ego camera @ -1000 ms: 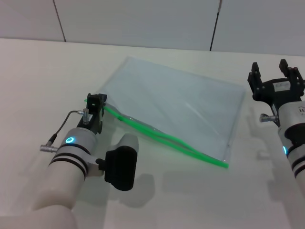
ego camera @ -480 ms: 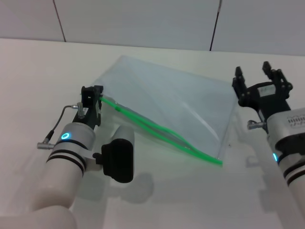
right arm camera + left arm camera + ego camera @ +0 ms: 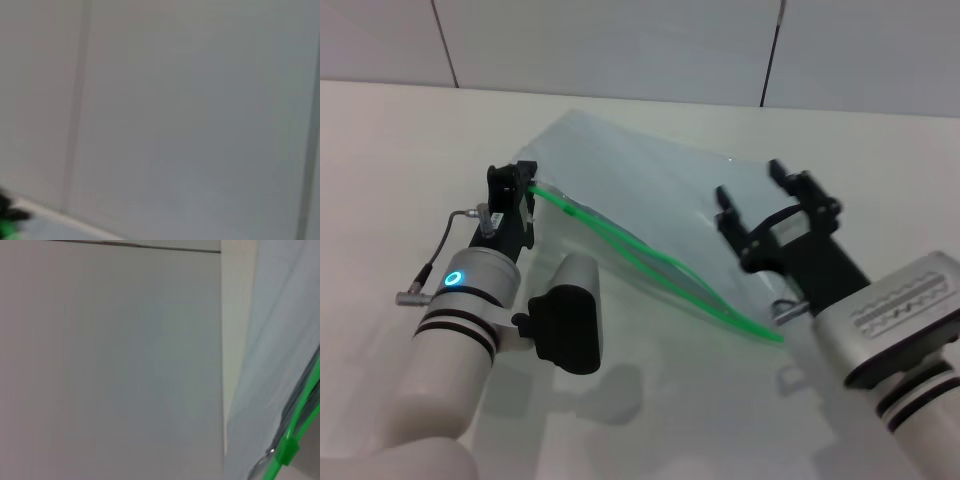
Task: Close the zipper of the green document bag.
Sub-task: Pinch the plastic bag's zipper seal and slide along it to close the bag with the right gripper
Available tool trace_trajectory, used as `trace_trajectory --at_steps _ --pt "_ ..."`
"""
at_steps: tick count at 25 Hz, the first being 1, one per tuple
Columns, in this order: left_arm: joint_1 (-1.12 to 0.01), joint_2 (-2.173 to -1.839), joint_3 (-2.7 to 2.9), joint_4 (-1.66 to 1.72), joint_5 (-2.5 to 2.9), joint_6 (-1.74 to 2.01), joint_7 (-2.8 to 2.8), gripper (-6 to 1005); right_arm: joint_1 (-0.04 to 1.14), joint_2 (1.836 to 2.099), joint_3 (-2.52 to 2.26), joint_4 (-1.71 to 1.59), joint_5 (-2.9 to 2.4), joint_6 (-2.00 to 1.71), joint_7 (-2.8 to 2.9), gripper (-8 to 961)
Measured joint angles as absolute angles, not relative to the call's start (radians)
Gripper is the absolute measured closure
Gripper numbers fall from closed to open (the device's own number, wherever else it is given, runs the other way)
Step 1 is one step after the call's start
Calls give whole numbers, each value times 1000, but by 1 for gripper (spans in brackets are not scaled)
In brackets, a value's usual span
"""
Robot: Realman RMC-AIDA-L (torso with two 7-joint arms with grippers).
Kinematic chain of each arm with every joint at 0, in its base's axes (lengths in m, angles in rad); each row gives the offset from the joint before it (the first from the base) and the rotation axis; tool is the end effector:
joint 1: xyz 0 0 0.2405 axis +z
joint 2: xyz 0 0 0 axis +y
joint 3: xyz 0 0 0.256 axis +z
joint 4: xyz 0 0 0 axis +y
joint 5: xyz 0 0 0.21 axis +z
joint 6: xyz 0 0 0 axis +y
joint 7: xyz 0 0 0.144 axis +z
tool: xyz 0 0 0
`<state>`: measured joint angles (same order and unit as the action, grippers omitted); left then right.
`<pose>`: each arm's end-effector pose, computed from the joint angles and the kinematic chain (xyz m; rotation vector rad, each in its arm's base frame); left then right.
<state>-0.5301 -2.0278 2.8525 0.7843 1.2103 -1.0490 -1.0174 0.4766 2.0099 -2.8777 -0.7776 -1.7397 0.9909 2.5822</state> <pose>-0.2473 0.3302 -0.0887 -1.6684 0.5880 0.5945 0.2140 0.3032 -0.1115 -1.9577 0.3046 0.6117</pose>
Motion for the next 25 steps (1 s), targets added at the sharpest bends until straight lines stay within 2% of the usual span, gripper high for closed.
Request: trace_trajectory --at_steps 7,19,25 --pt "-529 -2026 2850 786 1240 -1069 -1034 947 480 1975 -2878 -856 -1895 853 2582 308" --pt "-532 -2025 2858 787 1262 -1074 -1039 947 549 1969 -2872 -884 -1943 706 2573 320" --pt "-533 -2025 2857 787 1287 -1073 -1036 947 587 1973 -2871 -878 -1944 675 2571 322"
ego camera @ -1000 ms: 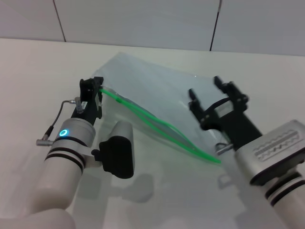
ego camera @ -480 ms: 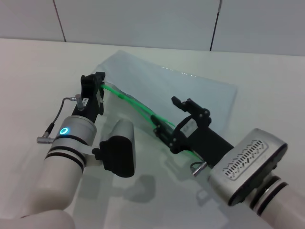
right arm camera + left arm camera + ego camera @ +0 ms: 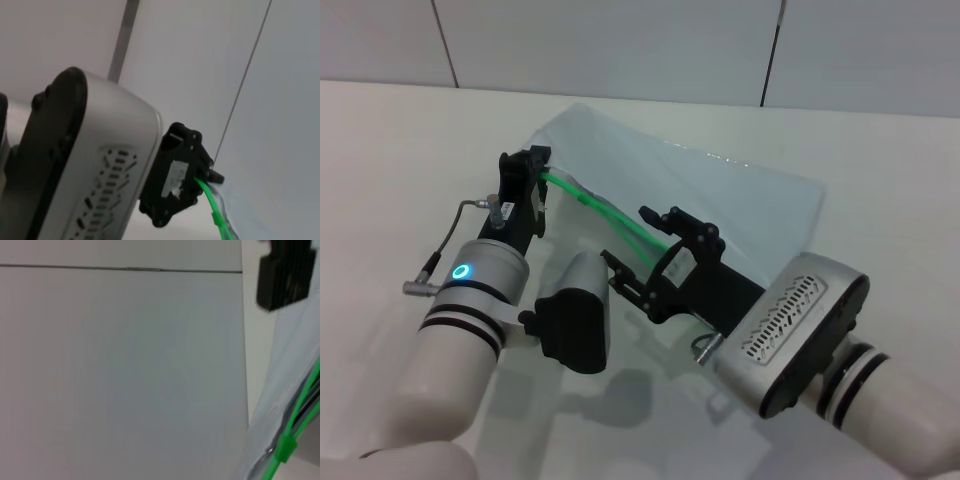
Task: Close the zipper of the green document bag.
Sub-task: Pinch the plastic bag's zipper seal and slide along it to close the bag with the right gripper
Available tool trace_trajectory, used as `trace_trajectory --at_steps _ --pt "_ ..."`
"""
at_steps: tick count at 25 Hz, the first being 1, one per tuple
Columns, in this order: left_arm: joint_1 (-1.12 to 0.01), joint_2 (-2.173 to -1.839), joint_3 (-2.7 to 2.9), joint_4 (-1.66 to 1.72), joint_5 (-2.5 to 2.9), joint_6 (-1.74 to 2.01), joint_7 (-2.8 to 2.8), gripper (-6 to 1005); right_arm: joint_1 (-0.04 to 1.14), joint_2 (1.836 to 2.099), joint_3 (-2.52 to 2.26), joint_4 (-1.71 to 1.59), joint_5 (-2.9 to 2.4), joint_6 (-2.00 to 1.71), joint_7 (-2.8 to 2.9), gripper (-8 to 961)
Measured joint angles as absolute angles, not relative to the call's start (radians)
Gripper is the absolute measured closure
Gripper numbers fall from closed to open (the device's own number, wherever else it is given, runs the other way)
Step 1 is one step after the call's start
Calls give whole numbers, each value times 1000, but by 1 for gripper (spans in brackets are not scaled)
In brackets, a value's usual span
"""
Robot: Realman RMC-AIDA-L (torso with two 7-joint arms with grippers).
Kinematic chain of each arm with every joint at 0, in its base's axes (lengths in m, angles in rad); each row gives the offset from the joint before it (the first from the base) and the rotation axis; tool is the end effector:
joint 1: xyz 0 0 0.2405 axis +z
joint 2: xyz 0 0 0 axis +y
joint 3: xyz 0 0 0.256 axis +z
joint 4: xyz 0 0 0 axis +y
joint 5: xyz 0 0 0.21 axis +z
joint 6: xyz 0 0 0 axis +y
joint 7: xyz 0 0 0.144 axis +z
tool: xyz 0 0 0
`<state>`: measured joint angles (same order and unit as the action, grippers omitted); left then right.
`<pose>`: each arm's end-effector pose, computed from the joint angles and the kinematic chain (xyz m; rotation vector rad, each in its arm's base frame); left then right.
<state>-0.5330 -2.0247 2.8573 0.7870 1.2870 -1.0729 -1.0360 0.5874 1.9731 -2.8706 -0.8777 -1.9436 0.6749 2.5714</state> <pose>-0.2365 0.3310 -0.0872 -1.6296 0.6552 0.5481 0.1728 0.2985 -0.1484 -2.3294 0.0681 0.5334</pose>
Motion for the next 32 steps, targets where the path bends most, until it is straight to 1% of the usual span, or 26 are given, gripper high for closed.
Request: trace_trajectory --at_steps 8,18,32 --pt "-536 -2026 2858 787 1311 -1066 -1033 947 624 1981 -2868 -861 -1942 662 2571 326" --pt "-537 -2026 2858 787 1340 -1063 -1032 947 670 2009 -2858 -813 -1943 638 2571 330" --pt "-536 -2028 2858 787 1361 -1051 -1025 946 682 2017 -2829 -801 -1941 638 2542 401"
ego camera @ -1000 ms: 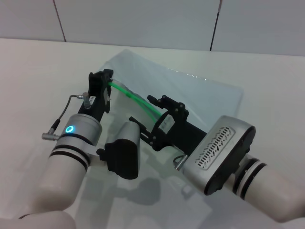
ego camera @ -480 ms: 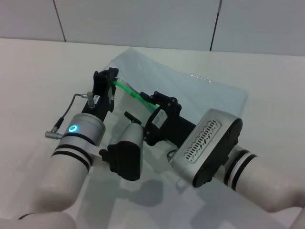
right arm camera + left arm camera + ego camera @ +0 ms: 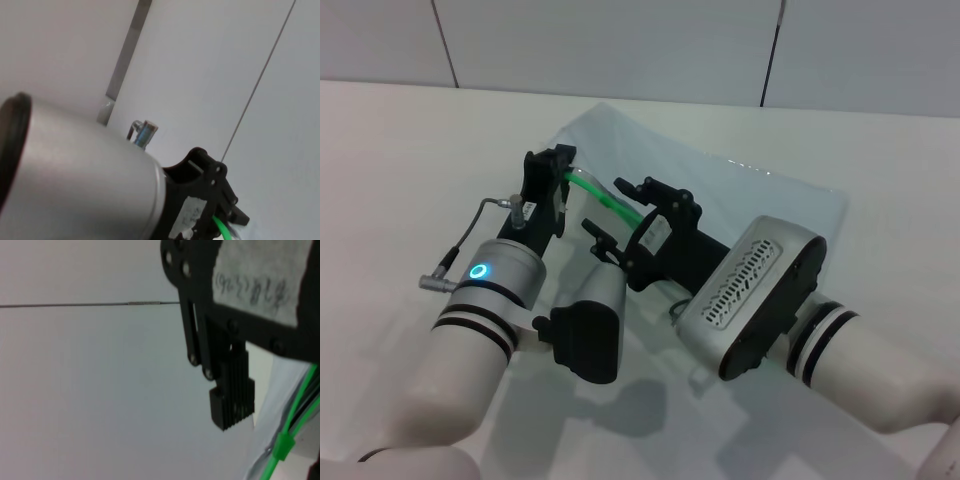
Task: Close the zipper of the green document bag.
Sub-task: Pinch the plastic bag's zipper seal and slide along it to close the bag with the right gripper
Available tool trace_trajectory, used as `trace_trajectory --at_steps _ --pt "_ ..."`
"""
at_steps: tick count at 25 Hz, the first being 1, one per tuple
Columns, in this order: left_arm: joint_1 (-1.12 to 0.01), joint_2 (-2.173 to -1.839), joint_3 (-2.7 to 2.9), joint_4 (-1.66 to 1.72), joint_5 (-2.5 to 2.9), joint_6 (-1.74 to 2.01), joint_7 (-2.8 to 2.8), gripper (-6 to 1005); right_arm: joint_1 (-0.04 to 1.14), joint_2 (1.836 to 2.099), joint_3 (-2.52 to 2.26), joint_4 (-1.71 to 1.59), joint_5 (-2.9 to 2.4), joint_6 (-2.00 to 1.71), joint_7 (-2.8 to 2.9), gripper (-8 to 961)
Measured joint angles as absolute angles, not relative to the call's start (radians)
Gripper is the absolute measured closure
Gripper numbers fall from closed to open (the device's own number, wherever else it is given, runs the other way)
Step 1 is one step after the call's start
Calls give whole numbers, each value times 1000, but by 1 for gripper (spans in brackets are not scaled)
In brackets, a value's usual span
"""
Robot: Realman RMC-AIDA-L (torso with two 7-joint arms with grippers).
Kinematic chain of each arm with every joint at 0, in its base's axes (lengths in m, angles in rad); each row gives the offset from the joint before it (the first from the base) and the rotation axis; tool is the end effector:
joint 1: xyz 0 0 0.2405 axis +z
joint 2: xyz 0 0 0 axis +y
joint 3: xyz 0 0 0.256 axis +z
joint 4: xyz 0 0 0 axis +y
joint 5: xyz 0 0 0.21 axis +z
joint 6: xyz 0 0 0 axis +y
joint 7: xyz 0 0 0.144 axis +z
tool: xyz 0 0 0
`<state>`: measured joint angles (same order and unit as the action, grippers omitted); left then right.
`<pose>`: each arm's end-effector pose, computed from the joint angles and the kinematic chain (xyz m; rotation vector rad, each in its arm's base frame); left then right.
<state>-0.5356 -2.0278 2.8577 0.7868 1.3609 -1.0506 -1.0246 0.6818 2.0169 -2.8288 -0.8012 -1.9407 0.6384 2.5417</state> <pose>-0.2265 0.3298 -0.0935 -1.6290 0.7482 0.5196 0.1517 0.3224 -0.1552 -2.3217 -0.0338 0.5022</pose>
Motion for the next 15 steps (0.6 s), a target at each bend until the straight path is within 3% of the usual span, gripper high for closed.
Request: trace_trajectory --at_steps 15 --pt "-540 -2028 2858 787 1393 -1049 -1025 946 706 2020 -2817 -766 -1934 638 2531 406"
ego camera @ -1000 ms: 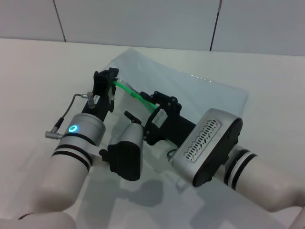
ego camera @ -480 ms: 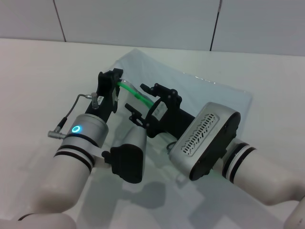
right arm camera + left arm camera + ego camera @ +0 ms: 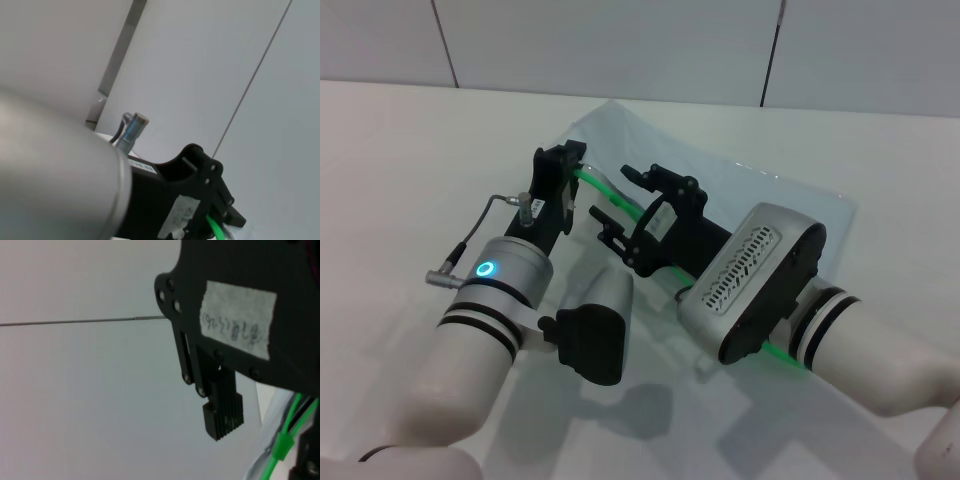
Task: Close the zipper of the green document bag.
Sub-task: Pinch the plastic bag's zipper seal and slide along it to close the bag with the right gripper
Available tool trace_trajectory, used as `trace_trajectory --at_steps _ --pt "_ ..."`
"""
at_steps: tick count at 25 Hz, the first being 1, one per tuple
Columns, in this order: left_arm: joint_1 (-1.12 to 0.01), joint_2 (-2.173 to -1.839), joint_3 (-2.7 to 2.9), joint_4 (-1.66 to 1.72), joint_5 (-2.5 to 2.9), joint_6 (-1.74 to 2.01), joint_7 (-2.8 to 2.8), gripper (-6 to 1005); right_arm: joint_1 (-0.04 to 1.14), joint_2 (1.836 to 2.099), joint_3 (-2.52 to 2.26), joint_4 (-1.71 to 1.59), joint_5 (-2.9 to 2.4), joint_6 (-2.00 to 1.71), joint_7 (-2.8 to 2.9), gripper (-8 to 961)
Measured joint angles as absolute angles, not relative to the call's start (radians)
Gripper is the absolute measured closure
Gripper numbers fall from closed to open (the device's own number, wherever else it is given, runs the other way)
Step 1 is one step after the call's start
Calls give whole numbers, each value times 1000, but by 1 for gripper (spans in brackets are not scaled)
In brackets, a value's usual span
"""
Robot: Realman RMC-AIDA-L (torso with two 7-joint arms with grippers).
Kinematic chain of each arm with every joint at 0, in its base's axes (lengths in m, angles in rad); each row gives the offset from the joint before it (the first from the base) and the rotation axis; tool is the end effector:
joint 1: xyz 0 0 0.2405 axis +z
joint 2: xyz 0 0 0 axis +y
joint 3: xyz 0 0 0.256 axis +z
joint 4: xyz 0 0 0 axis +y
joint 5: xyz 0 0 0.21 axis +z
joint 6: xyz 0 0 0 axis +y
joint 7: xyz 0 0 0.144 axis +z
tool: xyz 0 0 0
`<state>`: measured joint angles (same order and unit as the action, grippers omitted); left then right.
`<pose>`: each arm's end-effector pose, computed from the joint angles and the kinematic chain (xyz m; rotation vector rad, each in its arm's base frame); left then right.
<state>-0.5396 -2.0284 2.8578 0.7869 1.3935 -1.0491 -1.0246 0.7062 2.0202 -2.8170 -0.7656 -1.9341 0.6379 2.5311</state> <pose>-0.2212 0.3300 -0.0950 -1.6194 0.7853 0.5022 0.1522 0.3335 -0.1519 -2.3011 -0.0638 0.4750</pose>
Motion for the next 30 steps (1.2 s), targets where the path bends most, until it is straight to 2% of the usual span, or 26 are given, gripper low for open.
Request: trace_trajectory --at_steps 27,30 --pt "-543 -2030 2858 785 1427 -1052 -1022 946 715 2023 -2812 -730 -1932 638 2545 411" --pt "-543 -2031 2858 784 1429 -1054 -1022 946 715 2023 -2805 -729 -1931 636 2545 438"
